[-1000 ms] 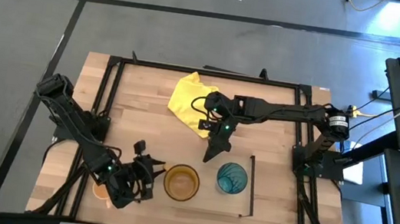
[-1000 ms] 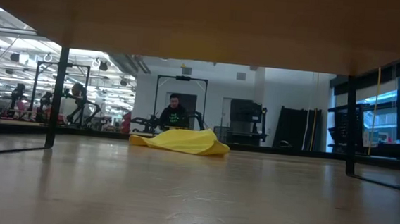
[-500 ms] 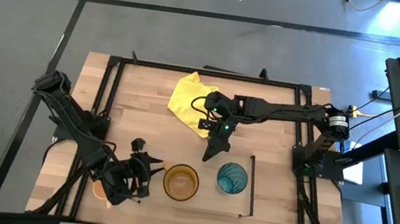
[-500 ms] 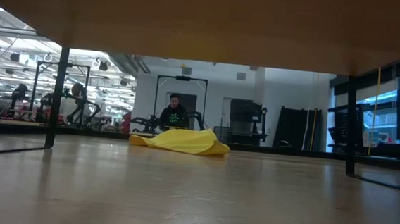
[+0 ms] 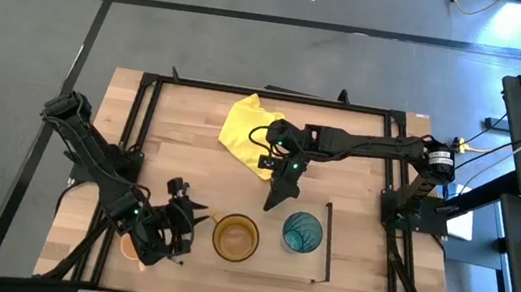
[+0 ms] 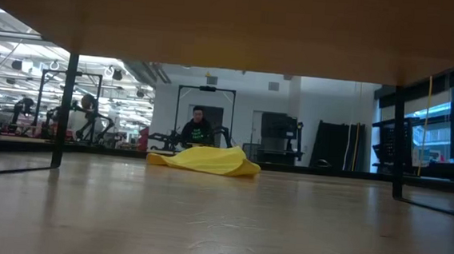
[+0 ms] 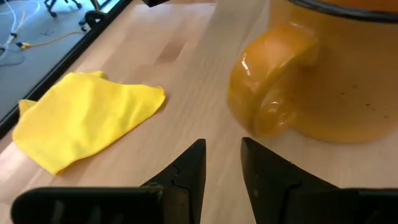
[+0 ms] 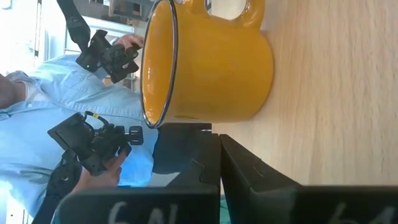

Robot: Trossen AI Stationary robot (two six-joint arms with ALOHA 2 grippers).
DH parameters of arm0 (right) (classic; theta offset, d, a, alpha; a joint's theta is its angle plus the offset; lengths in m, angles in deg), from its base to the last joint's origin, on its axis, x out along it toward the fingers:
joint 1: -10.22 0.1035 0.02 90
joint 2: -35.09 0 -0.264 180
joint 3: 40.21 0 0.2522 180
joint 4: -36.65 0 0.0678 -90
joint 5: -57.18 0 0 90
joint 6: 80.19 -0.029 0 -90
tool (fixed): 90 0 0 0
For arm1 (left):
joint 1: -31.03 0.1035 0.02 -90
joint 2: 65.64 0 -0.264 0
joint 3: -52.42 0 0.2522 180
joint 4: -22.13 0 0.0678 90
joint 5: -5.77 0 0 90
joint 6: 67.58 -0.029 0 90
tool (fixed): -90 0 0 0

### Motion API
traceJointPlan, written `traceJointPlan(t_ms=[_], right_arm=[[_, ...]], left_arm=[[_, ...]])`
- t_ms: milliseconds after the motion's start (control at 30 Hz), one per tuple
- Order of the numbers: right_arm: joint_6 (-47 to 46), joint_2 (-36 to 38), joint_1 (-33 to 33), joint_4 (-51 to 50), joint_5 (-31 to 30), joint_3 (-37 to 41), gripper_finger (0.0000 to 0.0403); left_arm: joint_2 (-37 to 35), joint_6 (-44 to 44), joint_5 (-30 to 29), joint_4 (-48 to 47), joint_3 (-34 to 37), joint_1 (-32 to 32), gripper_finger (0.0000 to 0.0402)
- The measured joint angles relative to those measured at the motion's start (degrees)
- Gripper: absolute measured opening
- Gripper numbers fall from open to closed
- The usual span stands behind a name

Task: Stack small to large cups/mugs on shelf
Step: Put the brown mug on the shelf

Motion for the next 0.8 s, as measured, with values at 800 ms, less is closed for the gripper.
traceJointPlan(t_ms=[800], right_arm=[[1.6, 1.5, 1.2, 0.0, 1.7, -27.6, 0.0006]], left_arm=[[0.0, 3.0, -0.3, -4.5, 0.0, 0.9, 0.0095]])
